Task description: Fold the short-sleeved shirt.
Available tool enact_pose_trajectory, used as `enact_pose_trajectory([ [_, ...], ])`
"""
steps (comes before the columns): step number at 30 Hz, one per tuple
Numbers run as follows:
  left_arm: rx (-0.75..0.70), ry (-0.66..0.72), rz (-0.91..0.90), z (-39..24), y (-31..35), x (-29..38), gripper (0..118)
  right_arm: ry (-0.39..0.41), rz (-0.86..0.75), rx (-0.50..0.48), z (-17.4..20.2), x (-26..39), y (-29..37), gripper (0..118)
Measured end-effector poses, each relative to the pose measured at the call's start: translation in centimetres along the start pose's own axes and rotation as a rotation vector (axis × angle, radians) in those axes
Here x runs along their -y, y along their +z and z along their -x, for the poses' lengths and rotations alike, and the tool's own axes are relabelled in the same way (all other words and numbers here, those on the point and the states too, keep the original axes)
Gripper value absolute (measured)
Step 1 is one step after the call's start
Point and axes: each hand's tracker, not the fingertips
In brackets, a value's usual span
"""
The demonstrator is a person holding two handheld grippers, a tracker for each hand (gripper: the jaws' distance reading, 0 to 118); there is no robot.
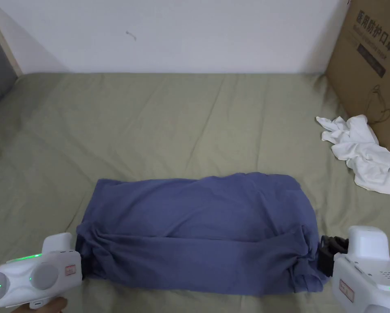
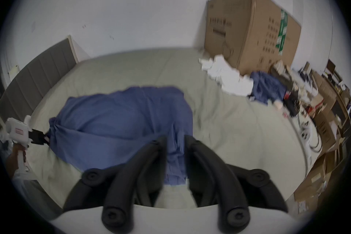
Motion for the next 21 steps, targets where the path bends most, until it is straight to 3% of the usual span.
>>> enact_pose_trajectory([
  [2,0.021,0.01,-0.03,0.2,1.0,-0.4,12,-0.033,0.082,-0.013,-0.4,1.3,-2.5,80],
  [3,0.031,0.014,-0.038,0.3,1.4,-0.5,12,-0.045,0.134,-0.016,-0.5,1.9,-3.8,95],
  [7,0.042,0.005,-0.051,0.2,2.2,-0.9,12,-0.079,0.252,-0.008,-0.4,4.2,-7.1,97],
  [8,0.042,0.002,-0.05,0.2,2.1,-0.9,12,-0.078,0.265,-0.018,-0.3,4.5,-7.5,93],
  [9,0.042,-0.002,-0.048,0.2,2.0,-0.9,12,-0.084,0.262,-0.024,-0.3,4.8,-7.9,76],
  [10,0.04,-0.005,-0.046,0.1,1.9,-0.8,12,-0.093,0.266,-0.029,-0.3,5.2,-8.3,76],
  [11,0.039,-0.006,-0.043,0.1,1.8,-0.7,12,-0.095,0.278,-0.037,-0.2,5.2,-8.3,68],
  [12,0.038,-0.006,-0.041,0.1,1.8,-0.5,12,-0.103,0.277,-0.06,-0.2,5.2,-8.2,50],
  [13,0.039,-0.003,-0.038,0.2,1.8,-0.4,12,-0.112,0.263,-0.06,-0.1,5.3,-7.7,25],
  [14,0.041,0.001,-0.036,0.3,1.8,-0.2,12,-0.118,0.239,-0.059,-0.1,5.2,-7.1,17],
  [21,0.07,0.054,-0.061,1.6,3.7,0.9,12,-0.162,0.154,-0.113,-2.0,4.5,-2.0,15],
])
